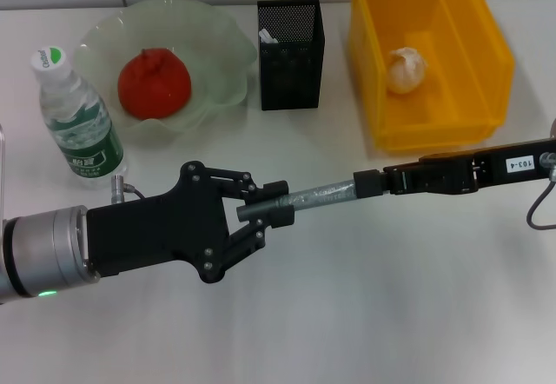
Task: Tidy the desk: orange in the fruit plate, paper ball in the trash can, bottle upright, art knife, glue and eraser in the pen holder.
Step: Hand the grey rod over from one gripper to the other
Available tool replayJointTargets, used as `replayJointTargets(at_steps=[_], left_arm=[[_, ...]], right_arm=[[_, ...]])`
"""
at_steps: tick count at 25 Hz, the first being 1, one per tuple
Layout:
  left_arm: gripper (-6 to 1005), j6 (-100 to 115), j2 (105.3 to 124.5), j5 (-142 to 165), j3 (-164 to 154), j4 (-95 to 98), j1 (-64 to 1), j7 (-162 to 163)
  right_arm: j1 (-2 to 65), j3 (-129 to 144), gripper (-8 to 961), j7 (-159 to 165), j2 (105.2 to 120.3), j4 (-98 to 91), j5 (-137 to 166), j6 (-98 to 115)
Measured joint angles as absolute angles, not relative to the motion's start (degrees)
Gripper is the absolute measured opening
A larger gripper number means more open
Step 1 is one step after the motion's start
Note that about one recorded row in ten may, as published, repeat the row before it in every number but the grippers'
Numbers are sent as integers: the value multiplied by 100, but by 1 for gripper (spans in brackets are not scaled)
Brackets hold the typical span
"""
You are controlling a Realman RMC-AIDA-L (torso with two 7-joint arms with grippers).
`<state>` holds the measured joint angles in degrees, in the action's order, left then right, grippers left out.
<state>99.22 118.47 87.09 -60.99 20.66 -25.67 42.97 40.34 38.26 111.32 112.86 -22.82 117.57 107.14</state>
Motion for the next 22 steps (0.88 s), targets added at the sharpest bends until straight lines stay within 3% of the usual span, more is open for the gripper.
replayJointTargets(at_steps=[22], left_arm=[[309,9923,11847,8680,-6098,2042,-2566,4292]], right_arm=[[4018,3813,151,11082,11294,-2340,11734,10690]])
